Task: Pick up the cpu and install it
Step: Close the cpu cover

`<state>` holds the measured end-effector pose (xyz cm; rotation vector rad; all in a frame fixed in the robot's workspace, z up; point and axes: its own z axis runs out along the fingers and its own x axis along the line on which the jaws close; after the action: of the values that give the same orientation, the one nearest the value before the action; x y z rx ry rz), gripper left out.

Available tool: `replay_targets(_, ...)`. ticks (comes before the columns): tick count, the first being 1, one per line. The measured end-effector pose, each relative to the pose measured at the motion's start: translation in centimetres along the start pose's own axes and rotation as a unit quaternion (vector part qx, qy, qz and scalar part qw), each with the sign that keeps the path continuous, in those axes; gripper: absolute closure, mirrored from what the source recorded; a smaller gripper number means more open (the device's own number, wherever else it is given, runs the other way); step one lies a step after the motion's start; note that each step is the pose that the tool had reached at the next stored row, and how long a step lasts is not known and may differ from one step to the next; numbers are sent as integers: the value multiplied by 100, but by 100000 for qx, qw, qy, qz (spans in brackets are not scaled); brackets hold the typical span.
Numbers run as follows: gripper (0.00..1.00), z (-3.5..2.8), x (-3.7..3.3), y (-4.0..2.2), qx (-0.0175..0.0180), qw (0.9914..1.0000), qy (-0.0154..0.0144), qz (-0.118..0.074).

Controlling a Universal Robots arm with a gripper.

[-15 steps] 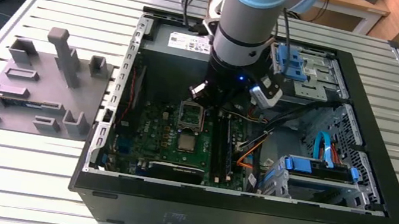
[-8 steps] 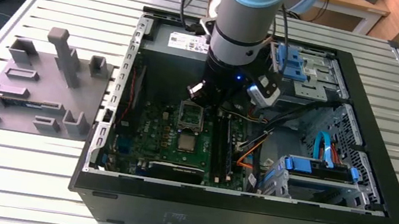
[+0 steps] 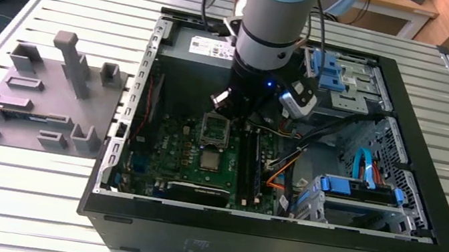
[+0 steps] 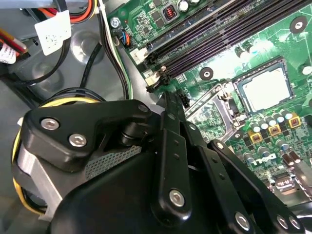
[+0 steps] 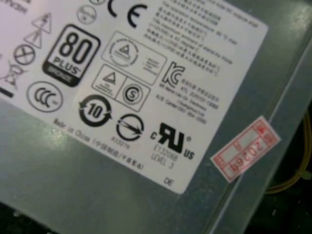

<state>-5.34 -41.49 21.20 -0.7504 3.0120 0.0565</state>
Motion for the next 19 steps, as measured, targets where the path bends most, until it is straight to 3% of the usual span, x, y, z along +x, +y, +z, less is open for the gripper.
replay_targets(4, 89, -30, 16, 5, 128, 99998, -279, -615)
replay_targets(9, 89, -31, 17, 6, 129, 99996, -284, -810)
replay_targets(14, 89, -86, 20, 9, 123, 99994, -288, -1026)
replay_targets(19, 89, -99, 52, 23, 176, 99985, -419, -1685)
